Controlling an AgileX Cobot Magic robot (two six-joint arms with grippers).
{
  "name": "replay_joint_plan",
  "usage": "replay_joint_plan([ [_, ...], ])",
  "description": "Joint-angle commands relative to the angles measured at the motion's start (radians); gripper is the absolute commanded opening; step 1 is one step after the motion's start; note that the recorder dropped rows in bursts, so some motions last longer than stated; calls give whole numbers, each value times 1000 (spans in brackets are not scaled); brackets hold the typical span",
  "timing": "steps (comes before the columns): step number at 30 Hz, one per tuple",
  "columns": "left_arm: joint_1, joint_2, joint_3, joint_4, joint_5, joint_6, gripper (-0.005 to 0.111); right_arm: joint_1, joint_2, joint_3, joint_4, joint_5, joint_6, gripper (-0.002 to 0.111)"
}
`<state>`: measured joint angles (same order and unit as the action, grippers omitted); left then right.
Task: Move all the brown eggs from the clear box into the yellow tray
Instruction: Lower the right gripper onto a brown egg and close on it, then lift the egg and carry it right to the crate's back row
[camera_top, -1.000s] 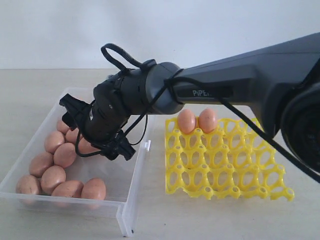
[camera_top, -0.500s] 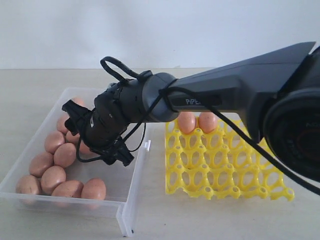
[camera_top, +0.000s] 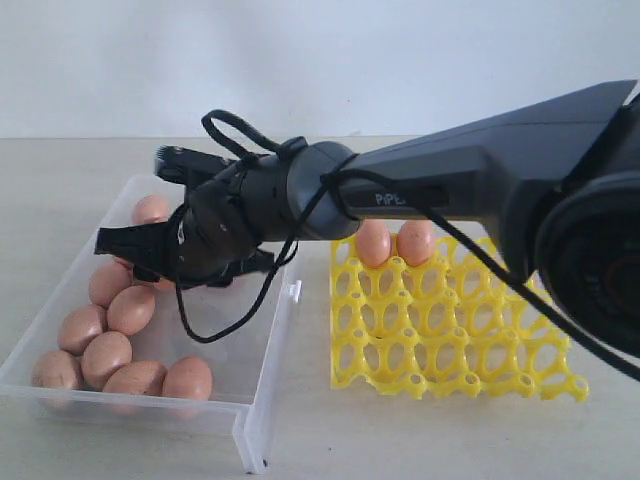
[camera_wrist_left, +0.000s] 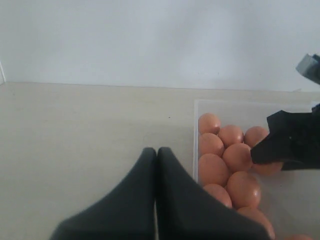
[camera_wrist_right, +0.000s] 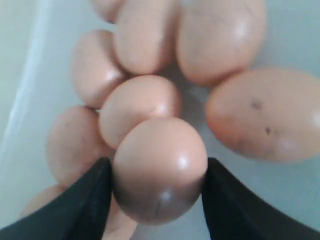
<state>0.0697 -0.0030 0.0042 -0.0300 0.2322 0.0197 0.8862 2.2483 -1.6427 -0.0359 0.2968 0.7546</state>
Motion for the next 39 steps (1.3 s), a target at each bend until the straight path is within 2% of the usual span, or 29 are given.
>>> replay_joint_plan([
  [1,1,3,-4,-5,0,1,-4,3,-90,-4,-17,-4,-461,27],
  [9,1,3,-4,-5,0,1,-4,10,-158,-4,-17,28,-741,27],
  [15,1,3,-4,-5,0,1,-4,19,-218,13,-64,20,-762,27],
  [20,1,3,-4,-5,0,1,-4,5,-290,129,-119,-6,-762,27],
  [24,1,3,-4,-5,0,1,-4,-64,-371,244,-120,-45,-741,27],
  [32,1,3,-4,-5,0,1,-4,-287,-521,470,-158,-84,-713,27],
  [39,1,3,-4,-5,0,1,-4,-466,-645,688,-157,-206,-692,27],
])
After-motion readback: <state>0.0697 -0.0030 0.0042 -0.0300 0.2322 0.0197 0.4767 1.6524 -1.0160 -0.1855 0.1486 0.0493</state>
